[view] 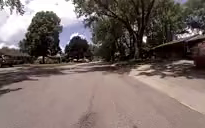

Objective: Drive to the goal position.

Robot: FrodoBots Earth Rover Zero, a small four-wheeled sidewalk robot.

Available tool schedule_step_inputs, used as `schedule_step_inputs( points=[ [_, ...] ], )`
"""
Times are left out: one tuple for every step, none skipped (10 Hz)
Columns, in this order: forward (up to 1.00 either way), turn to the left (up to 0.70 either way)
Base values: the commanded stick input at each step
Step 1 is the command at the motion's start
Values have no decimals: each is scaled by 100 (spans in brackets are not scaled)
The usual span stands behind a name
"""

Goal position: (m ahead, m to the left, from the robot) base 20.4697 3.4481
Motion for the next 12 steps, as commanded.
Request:
schedule_step_inputs(
  points=[
    [70,0],
    [70,0],
    [70,0],
    [70,0],
    [70,0],
    [70,0],
    [70,0],
    [70,0],
    [70,0],
    [70,0],
    [70,0],
    [70,0]
  ],
)
